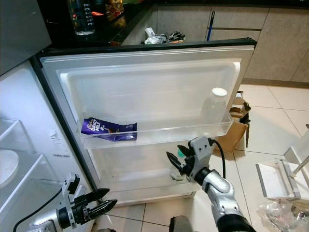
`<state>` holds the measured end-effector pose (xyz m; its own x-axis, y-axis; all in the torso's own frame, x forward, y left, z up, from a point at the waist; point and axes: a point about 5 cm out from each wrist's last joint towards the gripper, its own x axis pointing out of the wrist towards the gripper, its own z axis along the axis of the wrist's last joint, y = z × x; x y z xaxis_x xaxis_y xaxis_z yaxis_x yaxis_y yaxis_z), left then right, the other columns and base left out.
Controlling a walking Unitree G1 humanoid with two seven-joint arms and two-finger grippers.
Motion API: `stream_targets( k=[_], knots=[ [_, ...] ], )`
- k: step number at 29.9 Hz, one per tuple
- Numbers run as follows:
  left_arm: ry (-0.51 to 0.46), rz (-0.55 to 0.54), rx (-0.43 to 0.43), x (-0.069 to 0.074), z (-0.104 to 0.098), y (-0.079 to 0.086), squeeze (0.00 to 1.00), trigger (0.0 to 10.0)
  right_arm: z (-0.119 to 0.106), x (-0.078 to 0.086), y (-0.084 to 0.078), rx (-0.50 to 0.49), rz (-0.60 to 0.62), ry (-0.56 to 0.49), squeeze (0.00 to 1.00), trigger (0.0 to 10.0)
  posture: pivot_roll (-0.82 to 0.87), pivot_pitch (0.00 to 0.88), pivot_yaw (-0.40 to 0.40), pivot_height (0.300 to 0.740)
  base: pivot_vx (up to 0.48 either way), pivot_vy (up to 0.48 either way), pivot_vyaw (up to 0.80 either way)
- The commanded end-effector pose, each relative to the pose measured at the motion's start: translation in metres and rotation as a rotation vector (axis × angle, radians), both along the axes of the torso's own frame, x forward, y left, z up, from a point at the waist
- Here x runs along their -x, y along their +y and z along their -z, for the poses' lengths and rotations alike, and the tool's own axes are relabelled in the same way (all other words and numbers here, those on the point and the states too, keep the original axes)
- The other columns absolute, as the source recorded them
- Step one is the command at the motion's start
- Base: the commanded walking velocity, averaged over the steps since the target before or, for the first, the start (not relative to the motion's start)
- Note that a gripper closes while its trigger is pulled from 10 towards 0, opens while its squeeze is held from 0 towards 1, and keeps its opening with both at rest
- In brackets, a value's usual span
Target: Restocking fridge
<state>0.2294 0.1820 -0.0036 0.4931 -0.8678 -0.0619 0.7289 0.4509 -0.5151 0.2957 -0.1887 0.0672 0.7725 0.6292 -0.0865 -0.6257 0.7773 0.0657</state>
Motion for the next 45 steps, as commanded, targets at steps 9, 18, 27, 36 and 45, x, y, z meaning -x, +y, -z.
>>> stream_targets(
  k=[9,18,27,36,45],
  knots=[
    [0.029,0.01,-0.008,0.005,0.004,-0.001,0.0,10.0,-0.001,0.028,0.016,-0.166,-0.282,0.092,0.0,10.0,-0.06,0.001,0.005,0.587,0.0,0.0,0.0],
    [0.029,0.012,-0.008,0.005,0.005,-0.001,0.0,10.0,0.034,0.049,0.015,-0.091,-0.31,0.26,0.0,10.0,-0.06,0.0,0.004,0.587,0.0,0.0,0.0],
    [0.038,0.009,-0.016,0.007,0.006,0.001,0.0,10.0,0.054,0.064,0.005,-0.041,-0.259,0.379,0.0,10.0,-0.06,0.005,0.007,0.587,0.0,0.0,0.0],
    [0.108,-0.043,-0.011,0.017,0.016,0.004,0.0,10.0,0.074,0.064,0.001,-0.049,-0.109,0.45,0.0,10.0,-0.06,0.006,0.008,0.587,0.0,0.0,0.0],
    [0.126,-0.056,-0.006,0.021,0.019,0.005,0.0,10.0,0.102,0.083,-0.023,-0.049,0.133,0.587,0.0,10.0,-0.06,0.006,0.006,0.587,0.0,0.0,0.0]
  ],
)
